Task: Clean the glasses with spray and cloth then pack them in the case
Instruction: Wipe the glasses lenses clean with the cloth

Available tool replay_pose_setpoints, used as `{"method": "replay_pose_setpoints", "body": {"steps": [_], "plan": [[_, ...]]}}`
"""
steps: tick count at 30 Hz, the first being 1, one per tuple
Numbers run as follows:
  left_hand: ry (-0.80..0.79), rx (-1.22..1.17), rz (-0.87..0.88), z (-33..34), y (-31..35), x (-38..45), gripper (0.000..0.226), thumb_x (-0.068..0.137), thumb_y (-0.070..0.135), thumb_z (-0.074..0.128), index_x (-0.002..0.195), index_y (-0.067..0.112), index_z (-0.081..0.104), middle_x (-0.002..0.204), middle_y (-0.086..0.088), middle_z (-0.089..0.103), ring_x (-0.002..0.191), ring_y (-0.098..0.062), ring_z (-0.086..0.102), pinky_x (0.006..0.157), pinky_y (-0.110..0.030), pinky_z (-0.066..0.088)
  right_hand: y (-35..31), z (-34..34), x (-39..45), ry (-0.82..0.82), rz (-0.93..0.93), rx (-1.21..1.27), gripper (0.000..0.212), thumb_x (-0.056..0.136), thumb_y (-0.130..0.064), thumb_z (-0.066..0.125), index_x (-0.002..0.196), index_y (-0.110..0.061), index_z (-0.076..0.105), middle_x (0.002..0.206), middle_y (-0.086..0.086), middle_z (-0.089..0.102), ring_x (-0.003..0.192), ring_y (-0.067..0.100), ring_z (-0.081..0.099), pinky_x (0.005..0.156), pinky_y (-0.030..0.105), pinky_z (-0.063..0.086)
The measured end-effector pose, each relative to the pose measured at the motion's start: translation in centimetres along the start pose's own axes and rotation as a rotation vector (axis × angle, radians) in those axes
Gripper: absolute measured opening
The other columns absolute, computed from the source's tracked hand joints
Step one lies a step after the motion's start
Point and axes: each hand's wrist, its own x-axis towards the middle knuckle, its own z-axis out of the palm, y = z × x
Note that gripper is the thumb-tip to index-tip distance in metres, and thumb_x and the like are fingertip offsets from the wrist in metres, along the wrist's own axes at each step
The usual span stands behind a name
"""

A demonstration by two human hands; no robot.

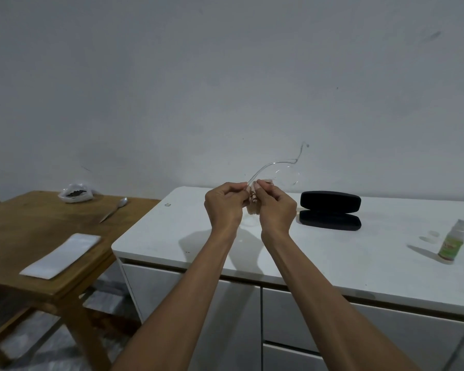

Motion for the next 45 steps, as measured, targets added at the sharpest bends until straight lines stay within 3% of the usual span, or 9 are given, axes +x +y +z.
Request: {"method": "replay_pose_setpoints", "body": {"steps": [2,6,9,14,18,26,33,39,45], "plan": [[0.009,0.012,0.006,-0.4,0.2,0.4,0.014,0.081,-0.008,0.077,0.084,0.006,0.079,0.076,-0.008,0.077,0.072,-0.021,0.075,0.072,-0.028,0.063,-0.3,-0.3,0.4,-0.102,-0.031,-0.092,0.008,0.084,-0.012,0.080,0.091,-0.016,0.083,0.087,-0.003,0.080,0.086,0.019,0.076,0.082,0.034,0.060],[0.015,0.029,-0.001,-1.5,0.2,1.6,0.019,0.078,-0.006,0.080,0.078,0.013,0.079,0.074,-0.004,0.078,0.071,-0.021,0.076,0.067,-0.030,0.062,-0.9,-1.2,0.7,-0.331,-0.004,-0.166,0.008,0.086,-0.007,0.076,0.092,-0.005,0.081,0.076,0.007,0.074,0.058,0.021,0.063,0.058,0.029,0.051],[0.008,0.083,0.004,-1.9,0.1,1.9,0.018,0.077,-0.007,0.079,0.080,0.011,0.080,0.078,-0.007,0.079,0.076,-0.024,0.076,0.072,-0.032,0.063,-0.8,-1.9,0.9,-0.392,0.029,-0.201,0.006,0.086,-0.006,0.076,0.091,-0.004,0.080,0.078,0.015,0.074,0.060,0.026,0.062,0.063,0.038,0.050],[-0.002,0.160,0.039,-1.8,0.0,1.8,0.014,0.077,-0.010,0.077,0.080,0.004,0.079,0.076,-0.014,0.077,0.066,-0.022,0.073,0.078,-0.041,0.065,-1.0,-2.7,0.6,-0.310,0.007,-0.265,0.007,0.085,-0.002,0.073,0.084,-0.003,0.080,0.071,0.013,0.074,0.053,0.021,0.064,0.055,0.027,0.051],[-0.011,0.167,0.084,-1.3,0.3,1.6,0.013,0.077,-0.010,0.078,0.082,0.002,0.079,0.077,-0.012,0.078,0.067,-0.020,0.075,0.079,-0.041,0.065,-0.4,-1.9,-0.1,-0.071,-0.141,-0.310,0.009,0.084,-0.011,0.078,0.089,-0.015,0.084,0.079,-0.006,0.078,0.079,0.009,0.073,0.075,0.018,0.054],[-0.015,0.112,0.159,-0.1,0.9,0.6,0.013,0.078,-0.011,0.077,0.084,0.000,0.078,0.080,-0.014,0.078,0.074,-0.027,0.077,0.071,-0.031,0.064,-0.4,0.9,-0.8,0.184,-0.155,-0.055,0.009,0.083,-0.009,0.076,0.090,-0.011,0.082,0.087,-0.002,0.080,0.084,0.015,0.076,0.081,0.030,0.061],[0.002,0.116,0.185,-0.2,0.8,1.0,0.011,0.079,-0.011,0.076,0.084,-0.002,0.077,0.078,-0.014,0.077,0.069,-0.022,0.077,0.070,-0.030,0.064,-0.7,1.1,-0.9,0.141,-0.142,-0.067,0.011,0.085,-0.010,0.077,0.094,-0.008,0.082,0.090,0.000,0.080,0.071,0.001,0.070,0.061,0.006,0.049],[0.017,0.113,0.164,-0.2,0.5,0.9,0.015,0.080,-0.010,0.074,0.086,0.003,0.079,0.078,-0.008,0.078,0.072,-0.016,0.076,0.069,-0.025,0.061,-0.7,0.6,-0.5,-0.043,-0.124,-0.089,0.010,0.086,-0.012,0.078,0.091,-0.018,0.083,0.083,-0.007,0.080,0.079,0.012,0.075,0.079,0.030,0.060],[0.008,0.108,0.127,-0.7,0.5,1.3,0.017,0.078,-0.010,0.074,0.083,0.006,0.079,0.075,-0.007,0.078,0.072,-0.019,0.076,0.072,-0.035,0.064,-1.6,-0.7,0.0,-0.238,-0.062,-0.102,0.013,0.086,-0.003,0.073,0.078,-0.011,0.079,0.070,-0.005,0.072,0.061,0.012,0.064,0.062,0.027,0.050]]}}
